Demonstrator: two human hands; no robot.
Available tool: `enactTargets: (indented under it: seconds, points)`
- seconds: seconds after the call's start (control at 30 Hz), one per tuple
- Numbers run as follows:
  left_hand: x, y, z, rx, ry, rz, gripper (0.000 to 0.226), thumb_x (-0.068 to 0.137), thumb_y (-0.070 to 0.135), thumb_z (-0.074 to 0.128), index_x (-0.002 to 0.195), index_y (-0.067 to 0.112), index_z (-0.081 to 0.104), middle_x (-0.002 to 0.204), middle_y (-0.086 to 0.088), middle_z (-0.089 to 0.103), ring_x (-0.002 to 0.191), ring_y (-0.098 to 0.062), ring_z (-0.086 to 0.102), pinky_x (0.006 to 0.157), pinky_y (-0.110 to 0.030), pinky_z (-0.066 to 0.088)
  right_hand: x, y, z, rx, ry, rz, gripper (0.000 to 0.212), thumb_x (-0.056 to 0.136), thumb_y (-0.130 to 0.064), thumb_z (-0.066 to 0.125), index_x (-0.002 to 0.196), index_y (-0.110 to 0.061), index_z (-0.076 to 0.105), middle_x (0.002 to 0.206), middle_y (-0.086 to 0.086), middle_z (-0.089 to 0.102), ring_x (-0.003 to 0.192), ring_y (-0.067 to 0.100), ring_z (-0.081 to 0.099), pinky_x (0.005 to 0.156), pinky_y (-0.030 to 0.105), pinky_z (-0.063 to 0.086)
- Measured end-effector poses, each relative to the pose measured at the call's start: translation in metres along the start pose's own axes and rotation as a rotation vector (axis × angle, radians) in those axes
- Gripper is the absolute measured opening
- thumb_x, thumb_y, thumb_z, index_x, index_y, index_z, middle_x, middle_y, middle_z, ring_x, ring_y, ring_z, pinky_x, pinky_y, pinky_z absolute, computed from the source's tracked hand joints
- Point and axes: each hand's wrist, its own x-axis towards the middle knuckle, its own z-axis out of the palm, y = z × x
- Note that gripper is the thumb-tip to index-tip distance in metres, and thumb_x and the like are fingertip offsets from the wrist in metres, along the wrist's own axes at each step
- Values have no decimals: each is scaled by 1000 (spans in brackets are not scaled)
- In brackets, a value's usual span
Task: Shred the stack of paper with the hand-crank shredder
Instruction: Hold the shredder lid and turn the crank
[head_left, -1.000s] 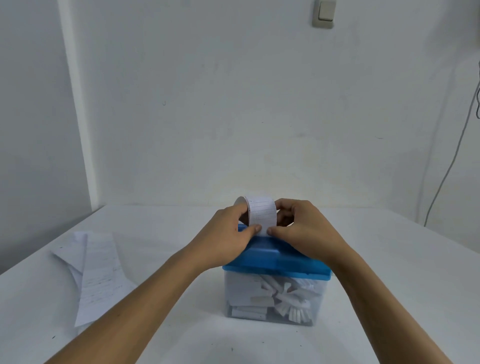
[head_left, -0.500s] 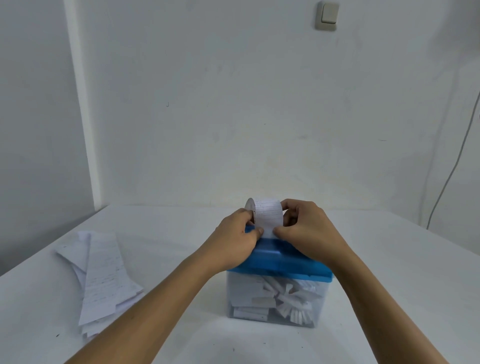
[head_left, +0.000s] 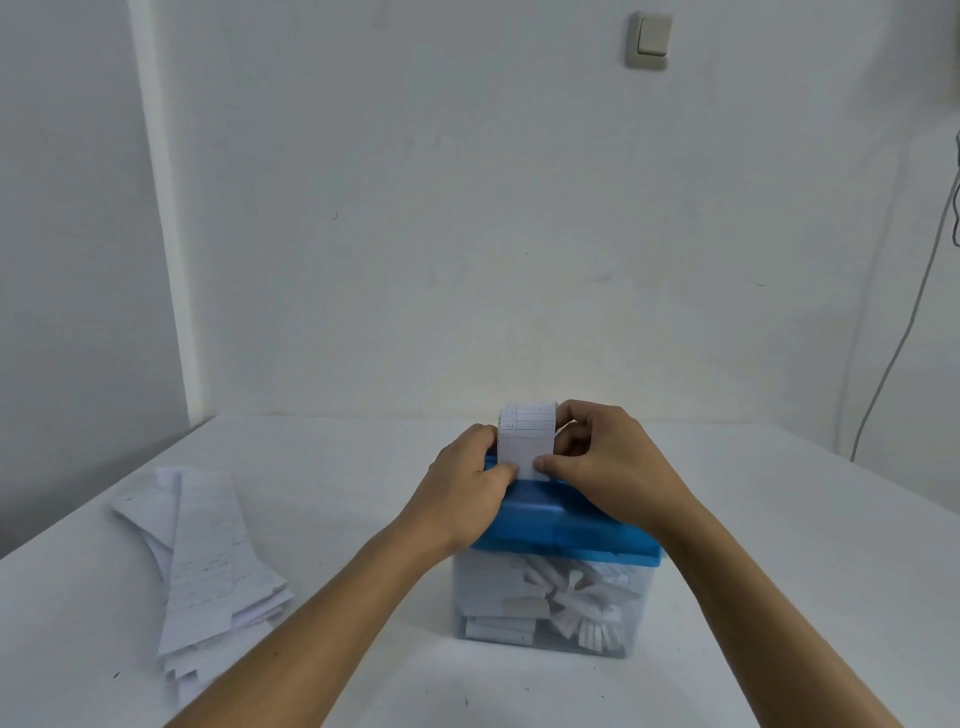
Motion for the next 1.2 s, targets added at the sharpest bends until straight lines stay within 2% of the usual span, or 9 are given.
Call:
enactTargets:
  seconds: [0.17, 0.27, 0.43, 0.57, 0.73, 0.8, 0.87, 1.07, 1.2]
  points:
    - [0, 1, -1, 70, 17, 13, 24, 103, 20, 50, 126, 17, 55, 129, 1, 58, 116, -18, 56, 94, -29, 49, -1, -4, 0, -2, -3, 4, 20, 85, -27, 76, 104, -26, 70, 82, -11, 74, 78, 7, 69, 78, 32, 60]
    - [1, 2, 0, 86, -8, 18, 20, 105, 21, 49, 124, 18, 52, 128, 3, 55, 116, -17, 54, 87, -21, 45, -9, -1, -11, -14, 124, -24, 19, 91, -36, 69, 110, -33, 66, 88, -18, 70, 81, -3, 65, 71, 13, 51]
    - [3, -2, 0, 132, 3, 30, 16, 103, 20, 46, 88, 20, 46, 98, 3, 52, 93, -19, 52, 80, -34, 44, -58, 49, -36, 43, 397, 55, 36, 97, -1, 52, 107, -33, 66, 101, -14, 71, 94, -8, 63, 86, 25, 55]
    - [2, -1, 2, 145, 0, 62, 11, 102, 19, 45, 92, 19, 47, 104, 0, 55, 99, -22, 55, 89, -39, 47, -98, 92, -11, -173, 145, 46, 74, 88, 9, 49, 125, -54, 42, 129, -22, 56, 109, -8, 54, 103, 23, 45]
    - [1, 0, 1, 124, 2, 67, 17, 101, 15, 45, 91, 29, 48, 107, 4, 55, 103, -21, 55, 93, -39, 47, -102, 114, 19, -463, 61, -33, 58, 102, -17, 45, 152, -33, 21, 150, -18, 29, 136, 1, 29, 118, 20, 24]
    - [0, 0, 2, 132, 1, 66, 20, 101, 15, 45, 93, 34, 47, 110, 4, 55, 106, -21, 55, 96, -39, 47, -103, 116, 30, -473, 59, -72, 43, 99, -10, 47, 133, -32, 32, 128, -18, 35, 114, 6, 40, 101, 25, 45]
    - [1, -2, 3, 174, 10, 67, 18, 101, 16, 44, 91, 32, 45, 107, 4, 54, 103, -22, 55, 95, -42, 48, -106, 113, 32, -487, 64, -73, 34, 96, -7, 52, 108, -34, 34, 101, -19, 34, 91, 5, 39, 75, 17, 42]
    - [0, 2, 3, 386, 2, 115, 24, 105, 20, 35, 124, 12, 45, 109, 2, 46, 88, -18, 49, 85, -37, 41, -117, 71, -11, -526, -44, -1, 21, 99, -36, 45, 81, -33, 35, 78, -19, 50, 71, 4, 50, 60, 19, 40]
    - [0, 3, 1, 394, 0, 119, 15, 103, 19, 36, 89, 19, 36, 89, 8, 37, 73, -15, 44, 68, -34, 34, -101, 42, -60, -486, -290, 57, 34, 92, -39, 58, 66, -20, 47, 61, -3, 50, 52, 10, 40, 53, 24, 35]
